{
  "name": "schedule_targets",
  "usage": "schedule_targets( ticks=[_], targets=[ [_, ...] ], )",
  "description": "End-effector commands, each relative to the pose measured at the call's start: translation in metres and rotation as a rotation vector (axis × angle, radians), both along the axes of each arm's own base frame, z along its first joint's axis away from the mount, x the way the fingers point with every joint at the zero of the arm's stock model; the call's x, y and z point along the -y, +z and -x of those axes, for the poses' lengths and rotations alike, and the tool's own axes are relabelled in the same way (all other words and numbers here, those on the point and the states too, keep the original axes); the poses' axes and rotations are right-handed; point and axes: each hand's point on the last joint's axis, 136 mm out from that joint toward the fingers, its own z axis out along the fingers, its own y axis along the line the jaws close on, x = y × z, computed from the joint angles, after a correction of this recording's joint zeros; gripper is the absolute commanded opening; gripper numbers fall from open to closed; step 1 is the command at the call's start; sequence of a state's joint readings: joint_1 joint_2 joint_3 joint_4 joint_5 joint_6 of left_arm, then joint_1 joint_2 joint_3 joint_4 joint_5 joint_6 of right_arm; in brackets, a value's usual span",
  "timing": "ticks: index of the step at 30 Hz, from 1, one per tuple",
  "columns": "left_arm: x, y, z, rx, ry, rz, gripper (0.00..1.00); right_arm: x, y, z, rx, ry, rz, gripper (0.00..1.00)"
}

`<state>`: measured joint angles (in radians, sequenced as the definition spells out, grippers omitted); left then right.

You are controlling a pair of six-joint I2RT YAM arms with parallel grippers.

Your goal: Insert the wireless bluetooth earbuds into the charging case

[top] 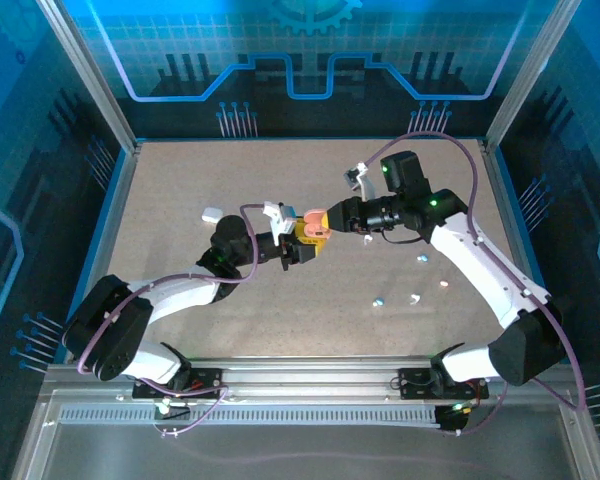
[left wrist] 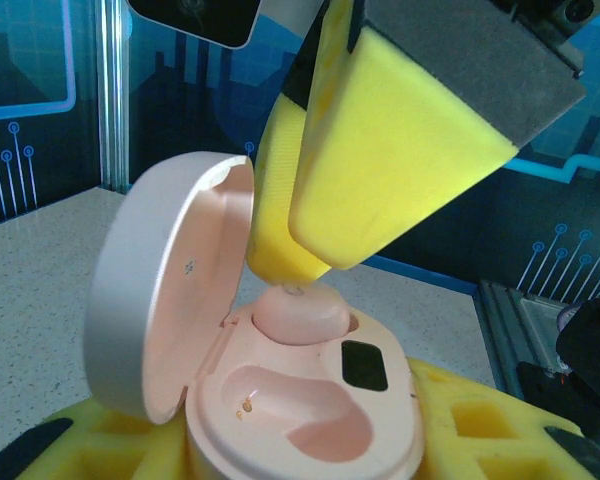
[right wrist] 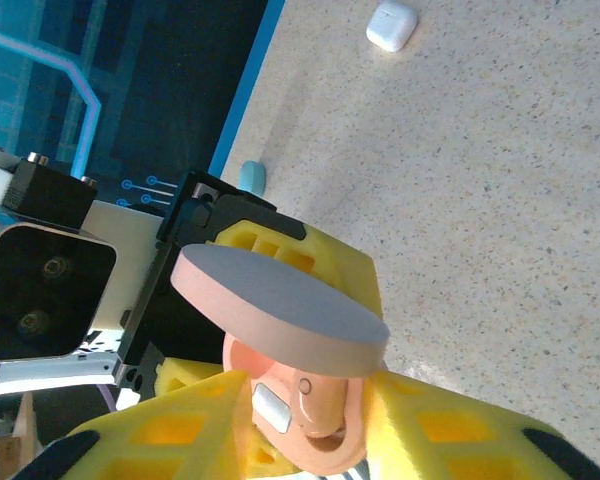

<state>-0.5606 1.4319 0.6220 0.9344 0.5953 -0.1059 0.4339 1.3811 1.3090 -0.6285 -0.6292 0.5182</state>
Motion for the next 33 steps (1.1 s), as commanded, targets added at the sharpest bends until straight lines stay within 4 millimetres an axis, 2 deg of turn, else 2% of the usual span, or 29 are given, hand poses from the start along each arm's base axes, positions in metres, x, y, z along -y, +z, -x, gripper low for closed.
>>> schedule_targets(
  ticks=[1, 8, 10, 13, 15, 16, 19, 22, 23, 24, 25, 28, 30, 33],
  targets=[
    [0.003, 0.026, 0.003, 0.082, -0.021, 0.057, 0.39, 0.002, 0.01, 0.006, 0.026, -0.002, 0.026, 0.4],
    [0.003, 0.025, 0.003, 0.081, -0.017, 0.052, 0.39, 0.008, 0.024, 0.008, 0.071, -0.022, 0.023, 0.43],
    [0.002, 0.024, 0.002, 0.082, -0.009, 0.05, 0.39, 0.015, 0.035, 0.01, 0.116, -0.043, 0.018, 0.43],
    [0.001, 0.022, 0.0, 0.074, 0.006, 0.049, 0.39, 0.035, 0.052, 0.011, 0.214, -0.114, 0.026, 0.44],
    [0.0, 0.023, 0.001, 0.074, 0.009, 0.054, 0.39, 0.06, 0.051, 0.009, 0.278, -0.204, 0.073, 0.44],
    [0.0, 0.023, 0.001, 0.074, 0.012, 0.057, 0.39, 0.081, 0.046, 0.005, 0.288, -0.302, 0.111, 0.44],
    [-0.003, 0.023, 0.001, 0.074, 0.024, 0.063, 0.39, 0.145, 0.019, -0.001, 0.269, -0.58, 0.191, 0.43],
    [-0.004, 0.022, 0.002, 0.076, 0.029, 0.063, 0.39, 0.228, -0.04, 0.012, 0.072, -0.939, 0.352, 0.47],
    [-0.005, 0.021, 0.001, 0.077, 0.029, 0.062, 0.39, 0.247, -0.059, 0.019, 0.005, -1.015, 0.377, 0.47],
    [-0.005, 0.021, 0.001, 0.077, 0.029, 0.061, 0.39, 0.26, -0.072, 0.022, -0.041, -1.061, 0.38, 0.48],
    [-0.006, 0.021, 0.001, 0.077, 0.028, 0.061, 0.39, 0.272, -0.097, 0.031, -0.133, -1.113, 0.384, 0.48],
    [-0.007, 0.022, 0.0, 0.078, 0.026, 0.061, 0.39, 0.291, -0.14, 0.04, -0.286, -1.186, 0.355, 0.48],
    [-0.007, 0.021, -0.001, 0.075, 0.026, 0.059, 0.39, 0.302, -0.163, 0.047, -0.355, -1.201, 0.403, 0.48],
    [-0.008, 0.021, -0.002, 0.074, 0.027, 0.061, 0.39, 0.308, -0.177, 0.039, -0.361, -1.148, 0.448, 0.48]
  ],
)
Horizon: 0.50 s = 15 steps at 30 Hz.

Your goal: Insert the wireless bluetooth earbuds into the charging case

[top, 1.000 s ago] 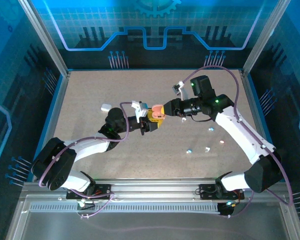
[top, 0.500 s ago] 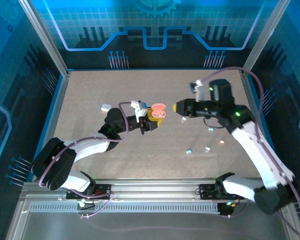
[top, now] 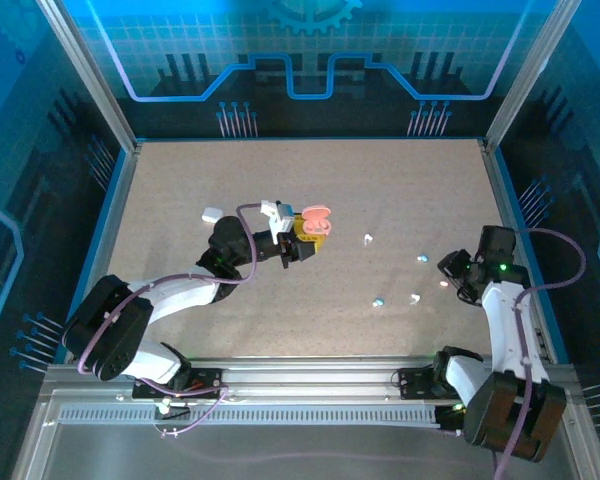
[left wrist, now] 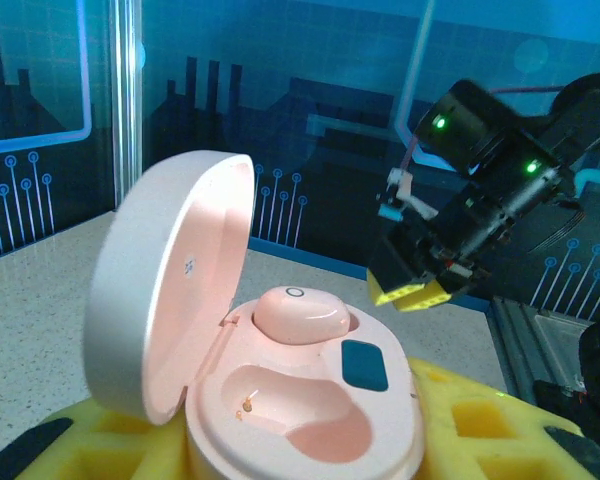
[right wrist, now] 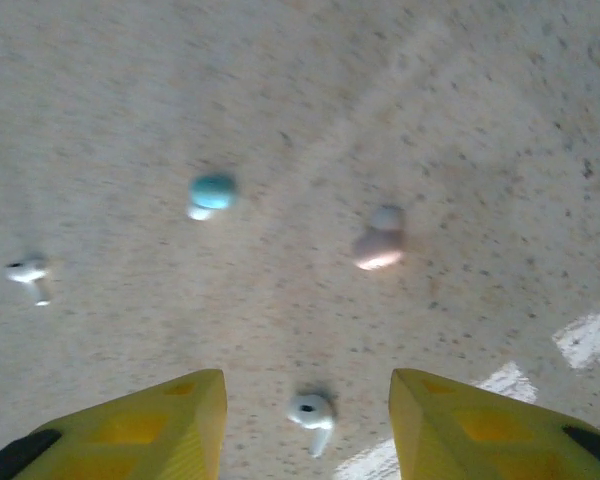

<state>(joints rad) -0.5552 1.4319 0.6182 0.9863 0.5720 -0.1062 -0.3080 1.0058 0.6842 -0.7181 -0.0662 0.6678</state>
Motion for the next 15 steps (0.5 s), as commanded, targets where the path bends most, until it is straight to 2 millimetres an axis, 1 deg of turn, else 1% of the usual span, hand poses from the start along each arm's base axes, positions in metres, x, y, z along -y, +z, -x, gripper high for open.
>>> schedule_targets(
  ticks=[1, 4, 6, 8, 9, 10, 11, 13, 15],
  targets=[
    [-0.004, 0.011, 0.002, 0.03, -0.003, 0.033, 0.39, 0.01, -0.005, -0.013, 0.006, 0.042, 0.027, 0.48],
    [-0.004, 0.01, 0.002, 0.028, -0.006, 0.034, 0.39, 0.016, -0.015, -0.024, -0.026, 0.077, 0.023, 0.47],
    [-0.004, 0.011, 0.003, 0.029, -0.004, 0.035, 0.39, 0.024, -0.026, -0.026, -0.069, 0.067, 0.042, 0.48],
    [-0.004, 0.012, 0.003, 0.029, -0.004, 0.037, 0.39, 0.03, -0.034, -0.032, -0.071, 0.071, 0.034, 0.47],
    [-0.004, 0.011, 0.003, 0.025, -0.006, 0.036, 0.39, 0.03, -0.037, -0.037, -0.059, 0.083, 0.024, 0.45],
    [-0.004, 0.011, 0.003, 0.022, -0.007, 0.036, 0.39, 0.027, -0.038, -0.045, -0.026, 0.117, 0.002, 0.37],
    [-0.003, 0.01, 0.003, 0.018, -0.009, 0.035, 0.39, 0.023, -0.037, -0.051, -0.008, 0.14, -0.023, 0.34],
    [-0.003, 0.01, 0.003, 0.014, -0.014, 0.036, 0.39, 0.02, -0.038, -0.059, -0.003, 0.171, -0.055, 0.35],
    [-0.003, 0.01, 0.003, 0.012, -0.013, 0.037, 0.39, 0.026, -0.046, -0.06, -0.047, 0.162, -0.039, 0.38]
  ],
)
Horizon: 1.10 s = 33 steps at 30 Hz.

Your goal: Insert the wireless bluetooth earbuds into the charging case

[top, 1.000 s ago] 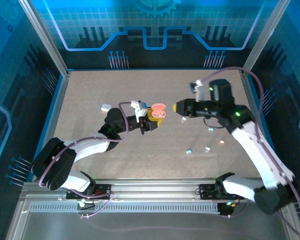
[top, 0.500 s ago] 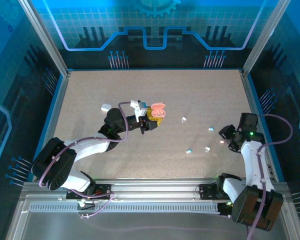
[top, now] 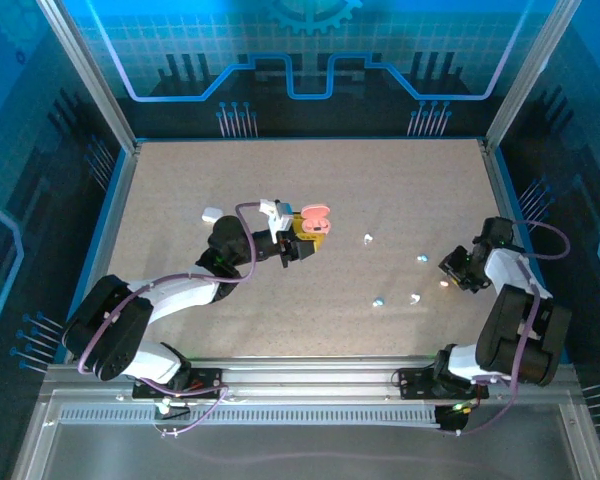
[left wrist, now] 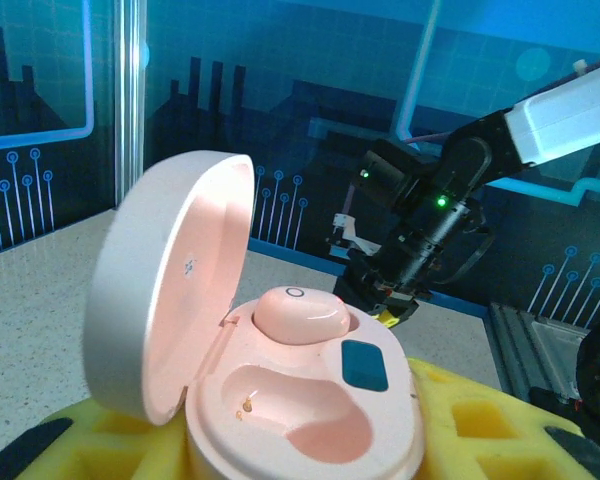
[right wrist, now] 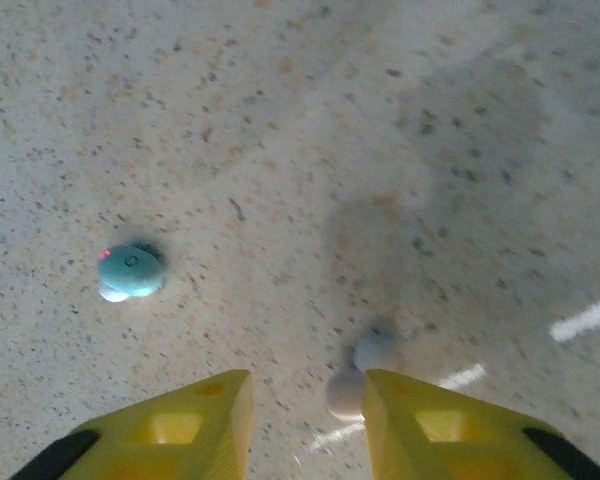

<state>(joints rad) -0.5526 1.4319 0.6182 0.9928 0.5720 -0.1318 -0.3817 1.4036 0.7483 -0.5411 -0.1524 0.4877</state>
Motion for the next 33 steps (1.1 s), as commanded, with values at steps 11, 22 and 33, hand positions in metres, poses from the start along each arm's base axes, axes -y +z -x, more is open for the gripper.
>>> schedule_targets(
  ticks=[11, 22, 33],
  targets=[
    [-0.001, 0.01, 0.003, 0.026, -0.017, 0.03, 0.39, 0.016, -0.016, -0.028, -0.065, 0.06, -0.023, 0.42],
    [-0.002, 0.01, 0.003, 0.03, -0.016, 0.032, 0.39, 0.004, -0.026, 0.002, -0.16, 0.012, -0.064, 0.4],
    [-0.006, 0.011, 0.008, 0.038, -0.005, 0.036, 0.39, -0.019, -0.027, 0.018, -0.183, -0.057, -0.131, 0.4]
  ],
)
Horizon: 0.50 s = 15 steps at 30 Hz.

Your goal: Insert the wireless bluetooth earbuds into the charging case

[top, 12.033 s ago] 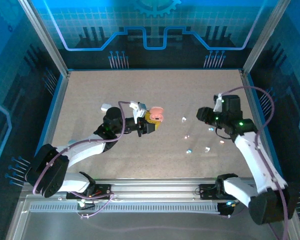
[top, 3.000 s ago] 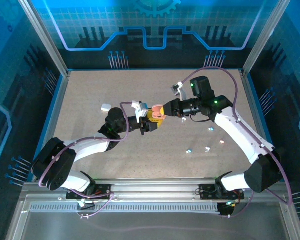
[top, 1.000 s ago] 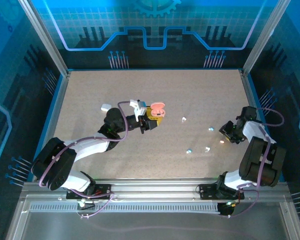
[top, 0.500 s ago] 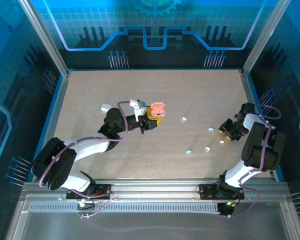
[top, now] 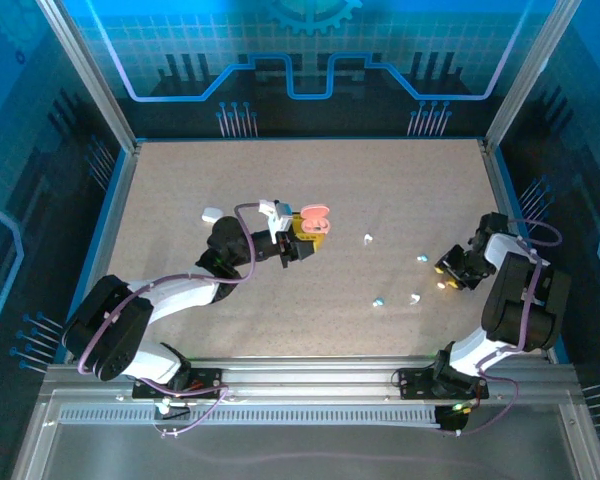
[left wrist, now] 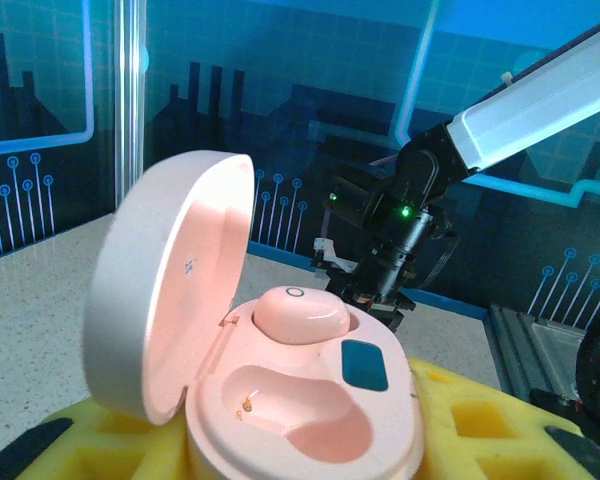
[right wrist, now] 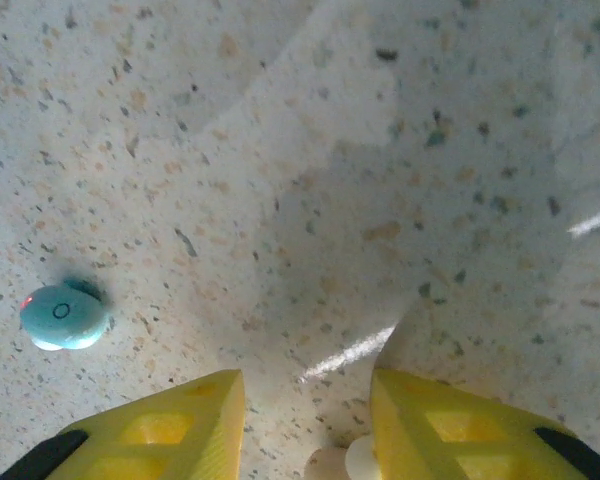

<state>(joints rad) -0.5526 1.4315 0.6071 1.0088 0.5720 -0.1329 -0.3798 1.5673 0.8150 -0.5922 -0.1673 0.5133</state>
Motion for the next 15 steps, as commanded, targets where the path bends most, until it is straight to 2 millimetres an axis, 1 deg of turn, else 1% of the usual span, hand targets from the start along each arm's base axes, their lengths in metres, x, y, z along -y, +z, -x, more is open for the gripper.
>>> schedule_targets(
  ticks=[1, 6, 13, 15],
  targets=[
    [-0.006, 0.012, 0.006, 0.035, -0.003, 0.033, 0.39, -0.018, -0.003, 0.02, -0.054, -0.056, -0.061, 0.4],
    [-0.007, 0.013, 0.007, 0.037, 0.0, 0.034, 0.39, -0.034, -0.003, 0.028, -0.037, -0.09, -0.11, 0.4],
    [-0.007, 0.012, 0.007, 0.037, 0.001, 0.033, 0.39, -0.059, 0.004, 0.033, -0.017, -0.092, -0.171, 0.4],
    [-0.006, 0.012, 0.007, 0.034, -0.001, 0.033, 0.39, -0.06, 0.008, 0.036, -0.012, -0.096, -0.163, 0.4]
  ],
)
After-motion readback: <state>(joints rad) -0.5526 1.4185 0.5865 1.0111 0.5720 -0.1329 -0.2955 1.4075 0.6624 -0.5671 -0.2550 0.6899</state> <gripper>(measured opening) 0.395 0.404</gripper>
